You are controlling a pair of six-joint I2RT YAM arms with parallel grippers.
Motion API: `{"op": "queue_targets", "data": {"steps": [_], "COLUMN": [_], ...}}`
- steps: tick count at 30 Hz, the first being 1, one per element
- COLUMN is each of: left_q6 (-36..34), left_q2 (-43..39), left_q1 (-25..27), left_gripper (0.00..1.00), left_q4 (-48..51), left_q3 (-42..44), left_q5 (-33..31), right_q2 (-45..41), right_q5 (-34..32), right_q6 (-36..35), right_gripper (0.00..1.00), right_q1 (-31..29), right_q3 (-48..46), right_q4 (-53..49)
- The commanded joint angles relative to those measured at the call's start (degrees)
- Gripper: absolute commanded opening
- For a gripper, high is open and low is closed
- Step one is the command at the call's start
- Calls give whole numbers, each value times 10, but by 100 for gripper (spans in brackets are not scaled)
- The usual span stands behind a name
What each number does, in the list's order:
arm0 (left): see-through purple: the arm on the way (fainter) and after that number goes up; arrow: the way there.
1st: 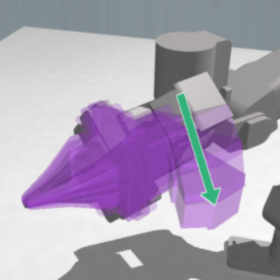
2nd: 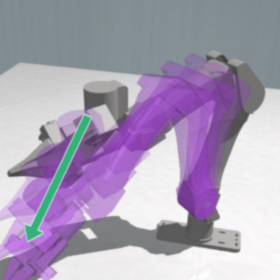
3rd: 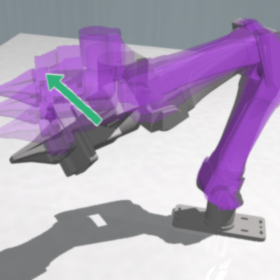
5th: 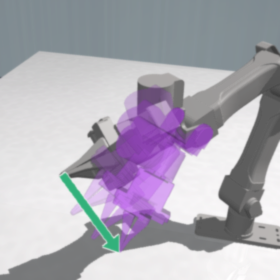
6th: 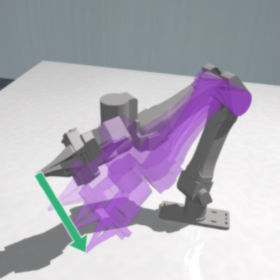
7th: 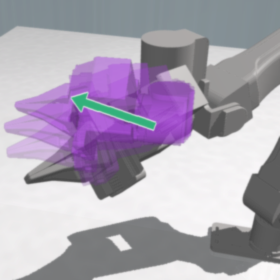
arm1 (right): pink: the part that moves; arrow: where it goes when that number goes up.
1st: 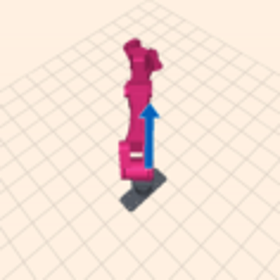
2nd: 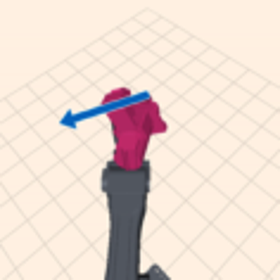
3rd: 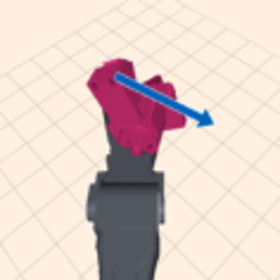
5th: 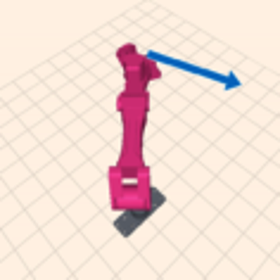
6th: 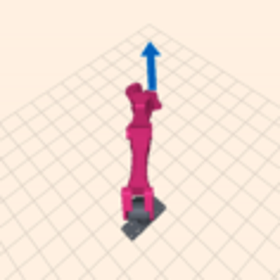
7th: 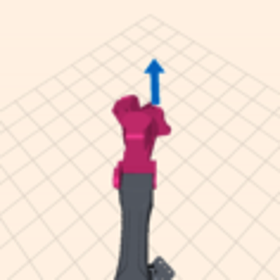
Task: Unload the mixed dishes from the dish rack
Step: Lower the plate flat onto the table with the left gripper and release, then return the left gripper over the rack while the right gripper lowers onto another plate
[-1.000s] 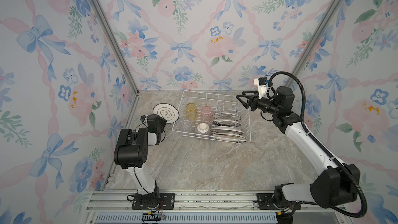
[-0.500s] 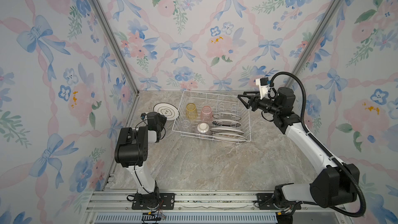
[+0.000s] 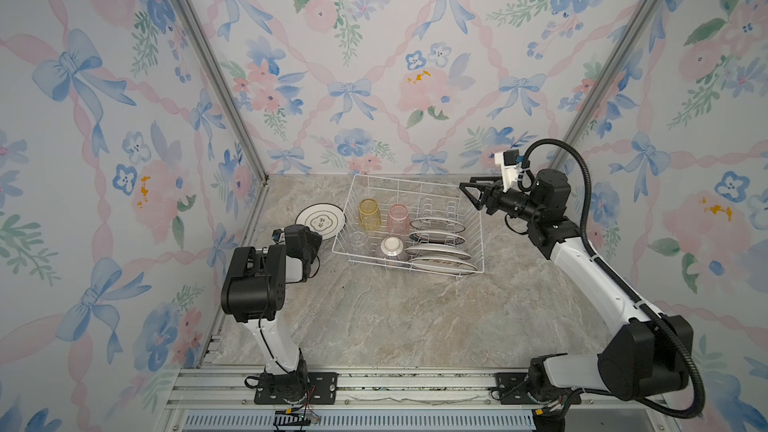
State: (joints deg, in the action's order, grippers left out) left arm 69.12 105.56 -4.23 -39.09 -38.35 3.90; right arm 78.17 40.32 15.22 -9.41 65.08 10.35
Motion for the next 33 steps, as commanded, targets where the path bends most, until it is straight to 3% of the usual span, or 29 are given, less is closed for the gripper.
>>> {"op": "queue_targets", "data": {"steps": [1,10,15,19,24,28,33], "left_q6": [7,2,1,-16,-75,-148,-261], "left_q2": [-3,-49,-89,-136,-239,-328,-410], "left_q1": [-5,-5,-6,-1,35,85,149], "left_gripper": [31,48,49,47,47,47,48], "left_q4": [-4,-4,-5,-5,23,94,212], "left_q3": [18,68,111,140,171,169,104], "left_q5": [5,5,2,14,9,-14,-62], "right_q2": [-4,-7,-5,0,12,16,45], "right_q5": [11,12,3,-15,-117,-209,-308], "right_q6": [9,15,-10,-83,-216,-336,-410], "right_gripper": [63,63,63,57,38,42,45], "right_q1": [5,5,6,4,-25,-84,-153], "right_q3": [-10,-19,-13,5,37,34,41], "right_q4": [23,30,-4,-82,-224,-274,-297]}}
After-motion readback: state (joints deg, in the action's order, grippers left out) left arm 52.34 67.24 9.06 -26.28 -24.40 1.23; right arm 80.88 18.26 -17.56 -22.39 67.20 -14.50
